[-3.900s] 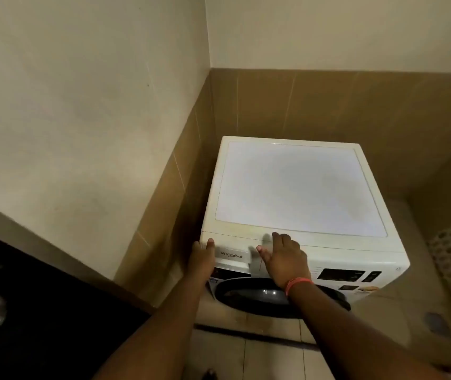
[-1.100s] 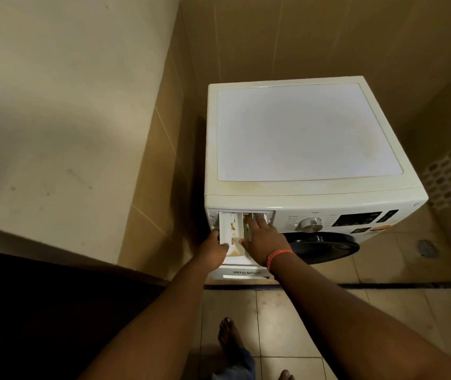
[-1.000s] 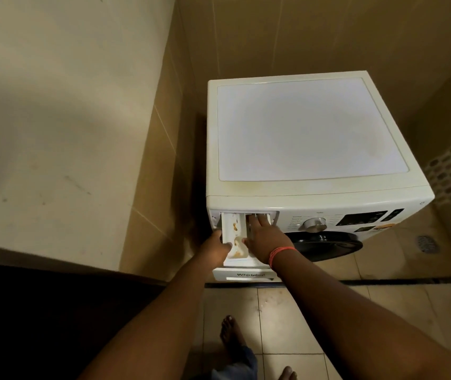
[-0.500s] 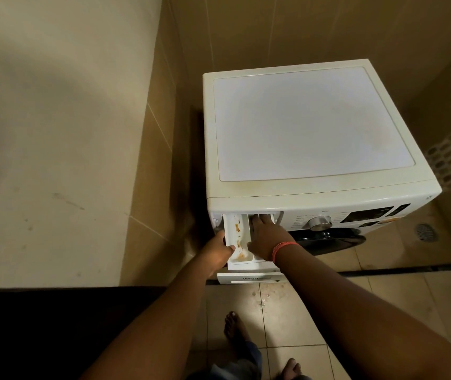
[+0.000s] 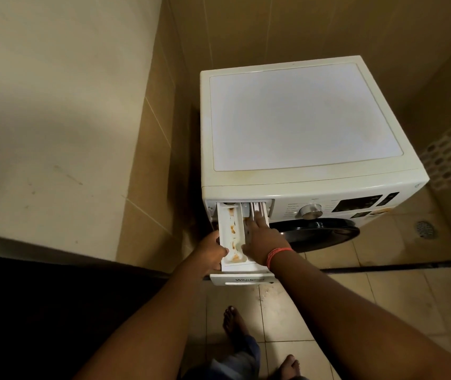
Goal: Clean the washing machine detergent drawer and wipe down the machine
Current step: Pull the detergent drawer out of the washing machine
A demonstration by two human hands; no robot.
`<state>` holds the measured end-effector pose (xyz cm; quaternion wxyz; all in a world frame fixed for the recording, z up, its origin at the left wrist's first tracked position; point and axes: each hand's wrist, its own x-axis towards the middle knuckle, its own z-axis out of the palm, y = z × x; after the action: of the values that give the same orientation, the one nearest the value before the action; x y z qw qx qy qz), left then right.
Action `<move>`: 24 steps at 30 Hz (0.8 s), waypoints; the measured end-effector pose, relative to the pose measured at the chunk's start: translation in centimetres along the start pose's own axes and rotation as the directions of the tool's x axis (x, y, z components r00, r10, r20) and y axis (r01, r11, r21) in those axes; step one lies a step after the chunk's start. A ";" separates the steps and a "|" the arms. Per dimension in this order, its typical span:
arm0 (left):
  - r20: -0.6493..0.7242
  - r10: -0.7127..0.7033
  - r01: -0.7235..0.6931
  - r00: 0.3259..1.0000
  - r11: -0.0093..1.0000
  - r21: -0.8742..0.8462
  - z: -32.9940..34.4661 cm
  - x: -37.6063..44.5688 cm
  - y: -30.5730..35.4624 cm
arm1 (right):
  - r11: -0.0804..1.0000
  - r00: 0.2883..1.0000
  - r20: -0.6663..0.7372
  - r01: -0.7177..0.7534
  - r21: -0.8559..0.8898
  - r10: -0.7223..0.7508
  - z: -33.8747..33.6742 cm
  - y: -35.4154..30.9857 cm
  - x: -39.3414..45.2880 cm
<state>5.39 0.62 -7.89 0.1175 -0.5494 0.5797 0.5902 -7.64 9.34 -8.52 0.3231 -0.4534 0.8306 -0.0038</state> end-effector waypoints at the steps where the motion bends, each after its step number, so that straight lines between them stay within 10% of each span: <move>1: -0.002 0.001 -0.001 1.000 1.000 -0.002 0.2 -0.4 -0.3 | 1.000 1.000 -0.012 0.011 0.010 -0.011 0.3 0.2 -0.5; 18: -0.074 0.047 -0.052 0.996 0.996 -0.070 5.8 -9.4 -3.8 | 0.909 0.967 -0.200 0.221 0.355 -0.157 3.0 5.2 -11.7; 24: -0.046 0.133 -0.135 0.990 0.990 -0.039 7.7 -11.2 -1.0 | 0.728 0.930 -0.365 0.217 0.650 0.049 0.7 8.5 -15.9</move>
<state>6.29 12.78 -1.80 0.0535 -0.5243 0.6053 0.5965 -7.60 26.58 -3.16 0.3094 -0.3327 0.7936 -0.4046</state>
